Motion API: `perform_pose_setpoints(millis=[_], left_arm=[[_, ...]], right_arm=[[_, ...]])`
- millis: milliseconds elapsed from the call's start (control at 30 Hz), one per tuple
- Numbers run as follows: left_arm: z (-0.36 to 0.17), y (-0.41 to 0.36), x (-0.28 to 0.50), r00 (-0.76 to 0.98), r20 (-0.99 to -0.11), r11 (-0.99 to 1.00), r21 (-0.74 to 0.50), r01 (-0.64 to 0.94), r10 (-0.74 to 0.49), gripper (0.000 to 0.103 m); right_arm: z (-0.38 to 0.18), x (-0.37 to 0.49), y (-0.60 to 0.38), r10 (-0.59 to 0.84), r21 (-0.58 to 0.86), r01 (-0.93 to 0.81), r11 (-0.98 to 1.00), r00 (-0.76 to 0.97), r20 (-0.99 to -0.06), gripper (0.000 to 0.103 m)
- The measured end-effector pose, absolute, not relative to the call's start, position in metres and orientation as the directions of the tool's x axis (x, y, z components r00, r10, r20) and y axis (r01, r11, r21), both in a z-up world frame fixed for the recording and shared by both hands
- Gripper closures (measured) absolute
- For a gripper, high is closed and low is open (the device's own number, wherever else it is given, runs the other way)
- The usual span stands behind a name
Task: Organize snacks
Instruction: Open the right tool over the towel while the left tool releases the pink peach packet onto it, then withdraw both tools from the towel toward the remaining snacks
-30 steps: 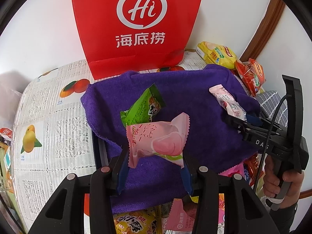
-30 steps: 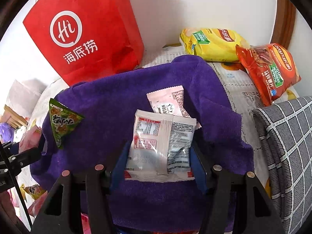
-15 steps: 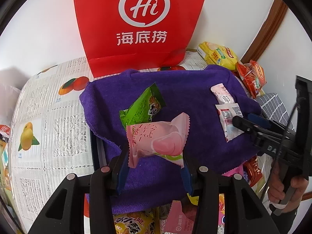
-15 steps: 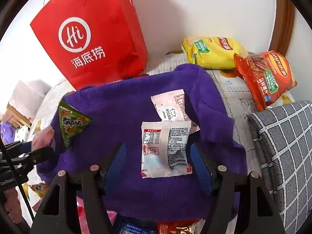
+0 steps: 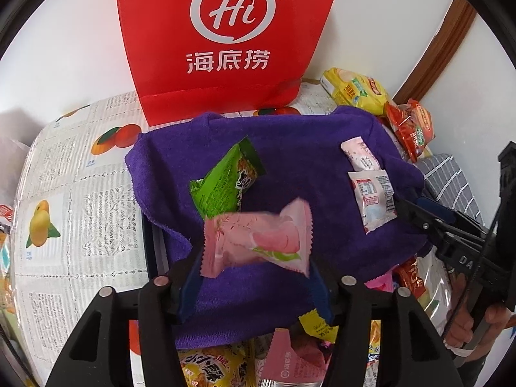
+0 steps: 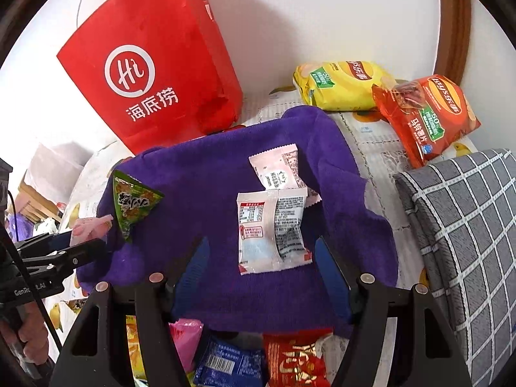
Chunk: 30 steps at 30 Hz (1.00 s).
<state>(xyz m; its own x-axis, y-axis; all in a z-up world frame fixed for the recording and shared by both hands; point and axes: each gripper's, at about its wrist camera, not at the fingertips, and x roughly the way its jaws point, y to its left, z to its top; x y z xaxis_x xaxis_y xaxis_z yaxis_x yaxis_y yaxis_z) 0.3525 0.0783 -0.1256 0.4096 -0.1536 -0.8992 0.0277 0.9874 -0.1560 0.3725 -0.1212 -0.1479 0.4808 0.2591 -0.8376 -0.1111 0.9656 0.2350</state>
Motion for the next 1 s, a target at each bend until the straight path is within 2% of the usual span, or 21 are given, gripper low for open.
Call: perform_pose_setpoints(millis=[300, 667, 1000], left_arm=[[-0.107, 0.08, 0.345, 0.442, -0.882, 0.986, -0.162, 0.037, -0.162, 0.033], [-0.082, 0.085, 0.321, 0.49, -0.846, 0.975, -0.214, 0.053, -0.212, 0.033], [-0.087, 0.105, 0.274, 0.49, -0.839, 0.968, -0.245, 0.046, -0.236, 0.033]], right_arm=[[-0.14, 0.352, -0.129, 0.239, 0.223, -0.09, 0.971, 0.48, -0.844, 0.035], [-0.14, 0.314, -0.131, 0.217, 0.201, -0.083, 0.976, 0.455, -0.864, 0.035], [-0.145, 0.277, -0.15, 0.191, 0.195, -0.038, 0.98, 0.445, -0.875, 0.035]])
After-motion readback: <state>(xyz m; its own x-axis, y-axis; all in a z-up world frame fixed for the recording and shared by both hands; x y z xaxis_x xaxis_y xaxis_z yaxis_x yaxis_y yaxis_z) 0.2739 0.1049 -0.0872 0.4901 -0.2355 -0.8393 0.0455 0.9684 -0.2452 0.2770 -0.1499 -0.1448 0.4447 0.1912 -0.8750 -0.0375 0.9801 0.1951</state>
